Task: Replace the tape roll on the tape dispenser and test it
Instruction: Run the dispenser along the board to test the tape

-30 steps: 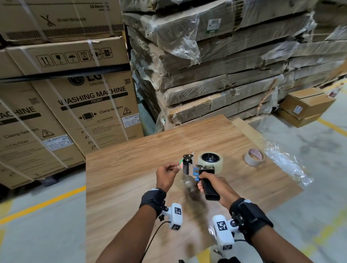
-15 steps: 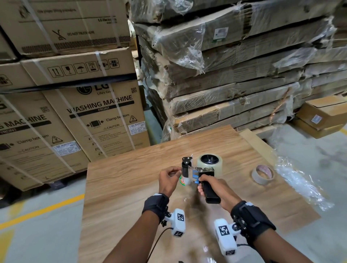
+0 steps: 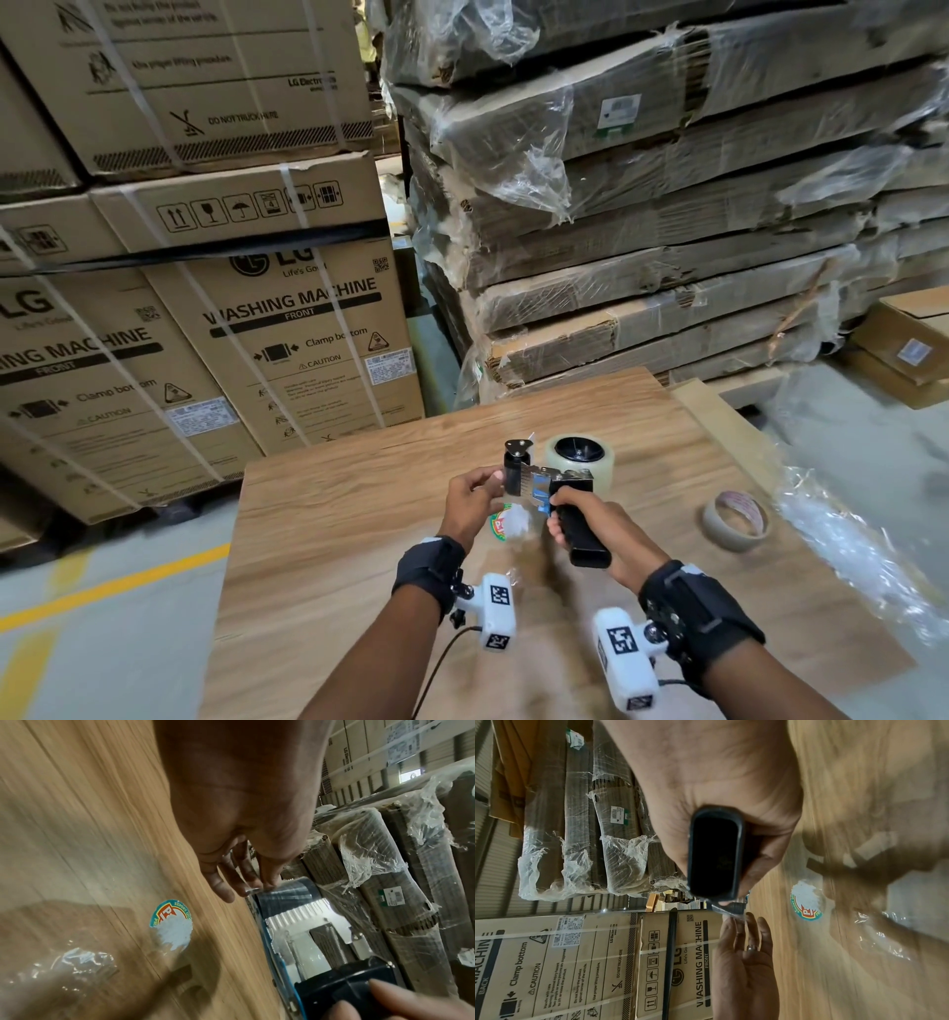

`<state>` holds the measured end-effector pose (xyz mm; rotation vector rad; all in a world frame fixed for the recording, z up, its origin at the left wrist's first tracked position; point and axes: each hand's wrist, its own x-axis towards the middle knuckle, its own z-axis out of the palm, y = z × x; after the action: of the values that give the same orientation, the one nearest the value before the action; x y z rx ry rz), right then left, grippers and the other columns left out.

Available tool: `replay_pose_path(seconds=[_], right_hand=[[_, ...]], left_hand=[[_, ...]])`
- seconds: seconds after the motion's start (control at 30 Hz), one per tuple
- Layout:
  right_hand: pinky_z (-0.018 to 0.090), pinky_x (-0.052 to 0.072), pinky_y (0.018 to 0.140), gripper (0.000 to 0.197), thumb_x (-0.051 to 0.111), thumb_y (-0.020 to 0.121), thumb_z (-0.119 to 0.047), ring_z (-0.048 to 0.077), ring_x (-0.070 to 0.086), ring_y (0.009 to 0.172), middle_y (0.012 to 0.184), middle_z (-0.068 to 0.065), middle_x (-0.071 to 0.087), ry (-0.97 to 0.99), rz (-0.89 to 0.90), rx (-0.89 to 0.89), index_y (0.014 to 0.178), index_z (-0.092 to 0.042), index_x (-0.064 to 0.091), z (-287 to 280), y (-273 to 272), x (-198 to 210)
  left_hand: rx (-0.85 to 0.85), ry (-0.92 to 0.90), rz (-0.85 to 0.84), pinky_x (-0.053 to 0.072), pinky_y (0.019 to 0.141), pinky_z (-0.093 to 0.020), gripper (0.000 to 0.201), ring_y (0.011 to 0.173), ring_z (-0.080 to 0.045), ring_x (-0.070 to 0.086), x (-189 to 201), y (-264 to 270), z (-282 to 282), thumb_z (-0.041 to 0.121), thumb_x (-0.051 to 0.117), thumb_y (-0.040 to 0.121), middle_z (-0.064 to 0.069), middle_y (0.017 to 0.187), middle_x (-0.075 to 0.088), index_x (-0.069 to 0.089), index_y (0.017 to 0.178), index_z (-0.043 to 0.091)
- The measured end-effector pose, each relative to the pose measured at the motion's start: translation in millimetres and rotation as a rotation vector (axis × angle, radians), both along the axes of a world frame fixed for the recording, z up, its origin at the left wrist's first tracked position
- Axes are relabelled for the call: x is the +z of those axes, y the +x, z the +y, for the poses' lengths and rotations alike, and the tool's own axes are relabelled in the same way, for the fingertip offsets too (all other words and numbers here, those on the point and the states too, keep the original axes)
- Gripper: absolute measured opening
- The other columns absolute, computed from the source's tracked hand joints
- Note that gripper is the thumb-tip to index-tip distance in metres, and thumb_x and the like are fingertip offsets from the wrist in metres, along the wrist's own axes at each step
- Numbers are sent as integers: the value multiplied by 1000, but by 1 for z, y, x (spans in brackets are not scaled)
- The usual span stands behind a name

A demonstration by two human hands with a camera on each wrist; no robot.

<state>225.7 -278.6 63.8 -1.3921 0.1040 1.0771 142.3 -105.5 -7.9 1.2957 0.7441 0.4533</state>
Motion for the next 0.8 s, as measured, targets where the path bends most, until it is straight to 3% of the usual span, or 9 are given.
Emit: replay_pose_path(seconds=[0.33,0.5,0.67,0.8], right_hand=[[26,53,47,22,72,85,-12,21,61,52,77,18,66,16,29,13,97,5,68,-5,16,-7],[26,53,47,22,72,84,-12,21,61,53,78,18,66,20,45,14,98,4,67,-9,23,-10],[28,52,52,23,73,83,-16,22,60,57,78,17,68,15,41,45,96,2,68,-12,29,-11],[29,51,55,28,75,80,-18,22,60,59,79,17,68,12,45,61,99,2,69,-14,34,-10]], left_hand=[[57,-96,-60,53,66,-21,12,68,-11,60,-2,5,-3,2,65,94,-4,82,71,74,88,7],[128,-92,-72,56,70,-23,5,76,-16,61,1,9,-4,2,64,95,-7,82,65,67,91,3],[185,-15,-88,53,63,-22,8,66,-17,57,2,18,-12,2,63,96,-11,74,62,65,89,2],[173,90,-99,50,64,-23,19,62,-12,51,1,24,-16,11,66,96,-4,68,58,71,91,-6]])
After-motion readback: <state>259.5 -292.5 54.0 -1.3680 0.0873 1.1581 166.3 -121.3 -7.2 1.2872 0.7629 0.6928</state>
